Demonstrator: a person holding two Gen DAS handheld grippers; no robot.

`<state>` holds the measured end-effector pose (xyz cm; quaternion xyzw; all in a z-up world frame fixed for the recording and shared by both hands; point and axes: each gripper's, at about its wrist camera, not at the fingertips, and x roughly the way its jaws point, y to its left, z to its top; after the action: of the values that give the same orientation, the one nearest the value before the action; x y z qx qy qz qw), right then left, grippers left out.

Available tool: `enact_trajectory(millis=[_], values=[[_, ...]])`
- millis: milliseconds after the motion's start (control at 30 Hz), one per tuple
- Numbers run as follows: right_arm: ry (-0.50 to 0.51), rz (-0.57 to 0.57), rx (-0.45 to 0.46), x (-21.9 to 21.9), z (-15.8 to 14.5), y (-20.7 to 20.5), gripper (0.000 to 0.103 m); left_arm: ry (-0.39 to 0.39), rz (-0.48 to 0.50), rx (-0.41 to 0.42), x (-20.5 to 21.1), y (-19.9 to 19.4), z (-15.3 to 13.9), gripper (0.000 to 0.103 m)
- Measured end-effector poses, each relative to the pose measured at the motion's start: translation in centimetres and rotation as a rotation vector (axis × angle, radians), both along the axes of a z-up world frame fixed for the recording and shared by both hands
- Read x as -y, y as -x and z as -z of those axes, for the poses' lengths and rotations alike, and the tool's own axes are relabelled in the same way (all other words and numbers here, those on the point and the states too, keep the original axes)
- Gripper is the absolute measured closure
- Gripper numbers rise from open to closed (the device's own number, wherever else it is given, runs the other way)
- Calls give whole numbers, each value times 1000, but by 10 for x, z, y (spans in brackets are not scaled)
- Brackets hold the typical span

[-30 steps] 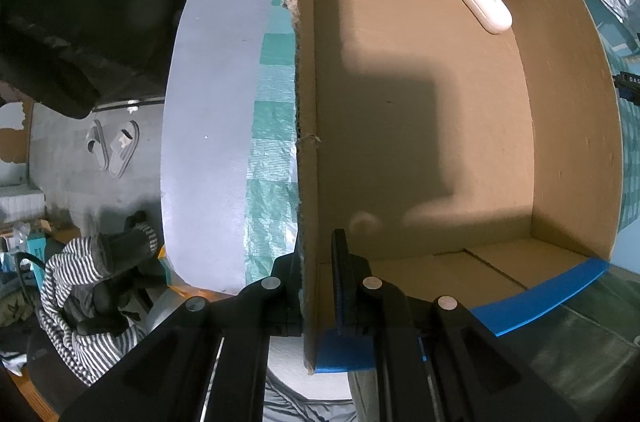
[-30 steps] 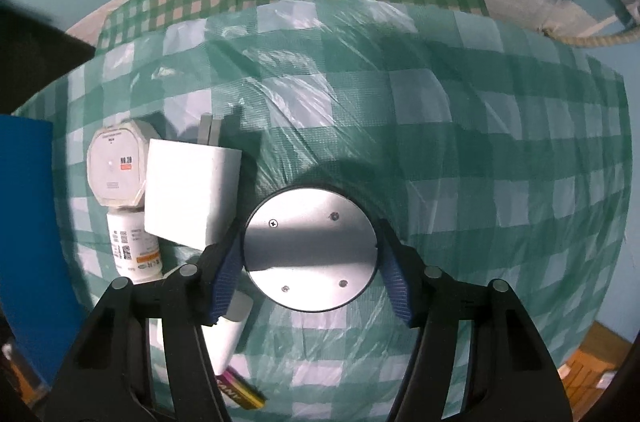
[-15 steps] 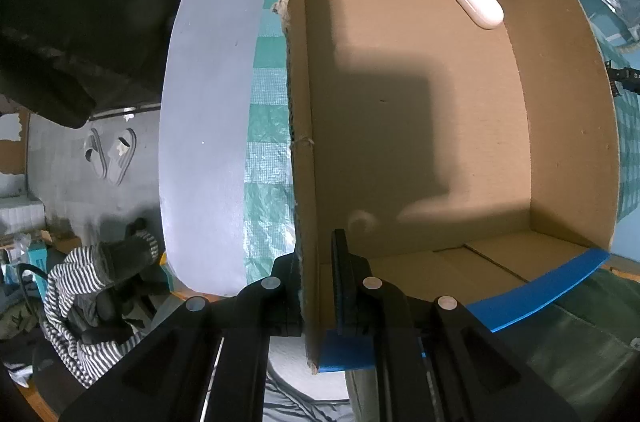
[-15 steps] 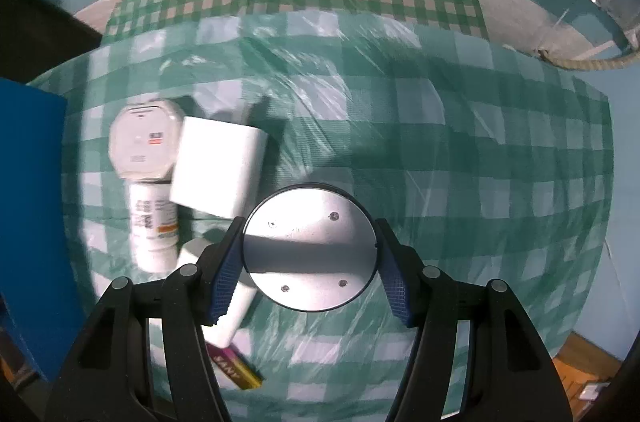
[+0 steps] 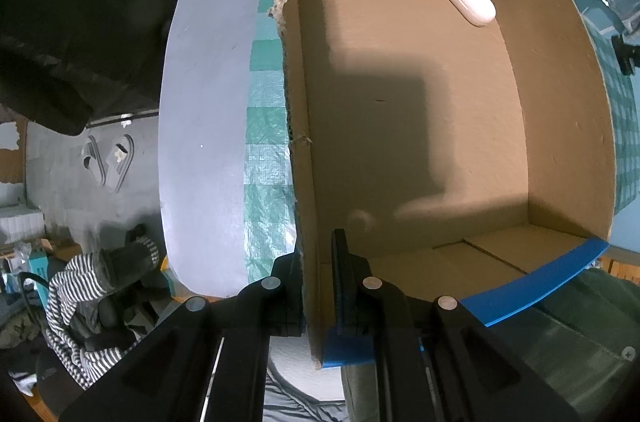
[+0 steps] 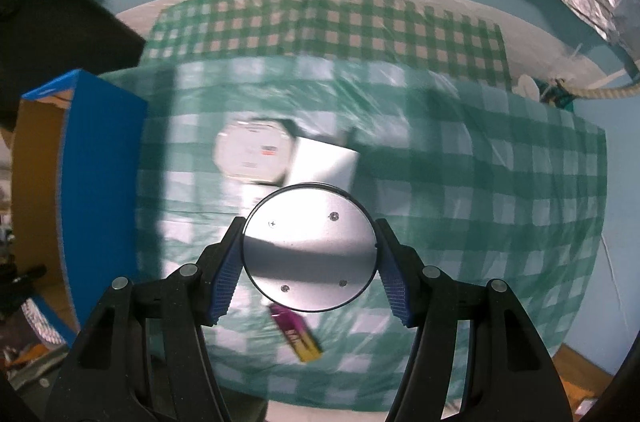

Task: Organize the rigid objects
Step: 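Carry the grey puck into the box and open the right tool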

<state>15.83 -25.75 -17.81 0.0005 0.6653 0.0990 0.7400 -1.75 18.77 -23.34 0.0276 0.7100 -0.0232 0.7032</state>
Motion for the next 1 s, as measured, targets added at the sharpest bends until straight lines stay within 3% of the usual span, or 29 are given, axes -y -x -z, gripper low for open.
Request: enact_trajectory(millis=[567, 1000], values=[[-99, -253, 64, -133, -53, 3, 41, 18, 12, 16, -2, 0, -3, 93], [-85, -489, 61, -228, -42, 10, 41, 20, 12, 19, -3, 0, -3, 93]])
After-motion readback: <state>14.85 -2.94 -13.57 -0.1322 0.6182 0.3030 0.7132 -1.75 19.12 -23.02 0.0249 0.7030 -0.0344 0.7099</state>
